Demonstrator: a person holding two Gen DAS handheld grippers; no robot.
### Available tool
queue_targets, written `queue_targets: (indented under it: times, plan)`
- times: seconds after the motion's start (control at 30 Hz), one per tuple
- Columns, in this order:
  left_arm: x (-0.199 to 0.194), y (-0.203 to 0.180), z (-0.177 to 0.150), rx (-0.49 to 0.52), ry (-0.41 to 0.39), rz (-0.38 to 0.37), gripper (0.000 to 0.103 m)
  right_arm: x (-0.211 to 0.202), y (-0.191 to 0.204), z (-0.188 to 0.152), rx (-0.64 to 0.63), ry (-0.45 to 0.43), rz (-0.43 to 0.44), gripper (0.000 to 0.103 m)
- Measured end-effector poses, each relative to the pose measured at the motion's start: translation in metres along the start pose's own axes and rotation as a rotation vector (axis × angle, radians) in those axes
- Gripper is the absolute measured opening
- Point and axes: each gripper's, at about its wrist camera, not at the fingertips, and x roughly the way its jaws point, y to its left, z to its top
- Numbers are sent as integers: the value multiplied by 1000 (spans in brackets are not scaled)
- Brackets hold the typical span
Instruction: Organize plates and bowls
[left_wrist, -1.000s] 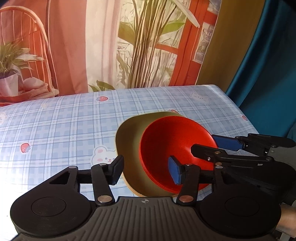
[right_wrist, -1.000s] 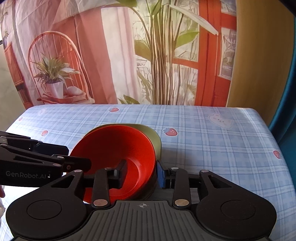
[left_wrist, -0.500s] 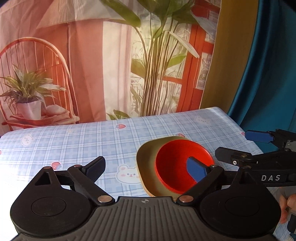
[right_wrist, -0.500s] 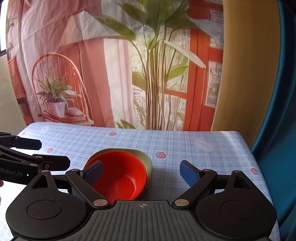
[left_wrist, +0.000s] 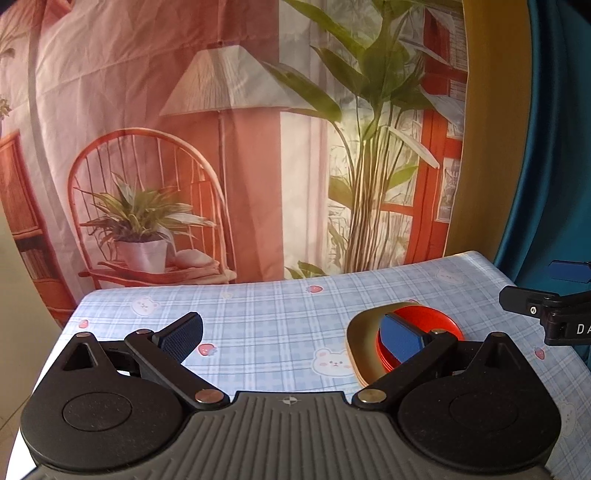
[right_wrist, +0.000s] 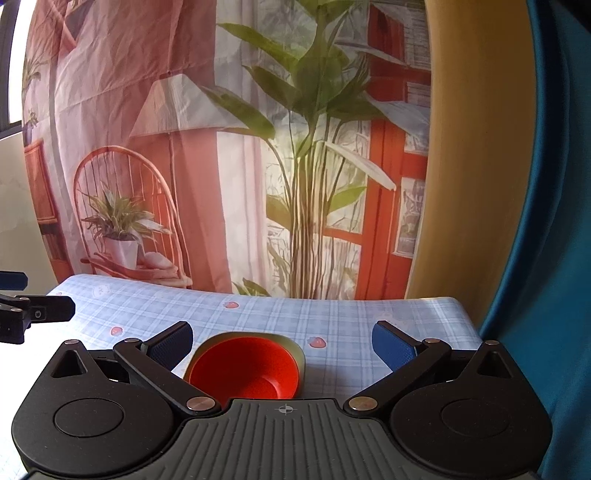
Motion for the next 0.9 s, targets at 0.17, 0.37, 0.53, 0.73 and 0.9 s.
queue_targets:
  times: [0.17, 0.37, 0.53, 0.73, 0.9]
  plan:
    - [-34, 4, -3, 23, -45, 63, 103, -25, 10, -1, 15, -38, 2, 103]
    - [-74, 12, -8, 17, -74, 112, 103, -54, 25, -4, 38, -63, 8, 103]
    - [-105, 21, -12, -3, -103, 125, 103, -80, 37, -6, 53, -82, 30, 103]
    - [-136, 25, -20, 2, -132, 163, 103, -105, 52, -10, 42, -90, 8, 103]
    - [-156, 23, -26, 25, -137, 185, 103, -126, 64, -17, 55, -101, 15, 103]
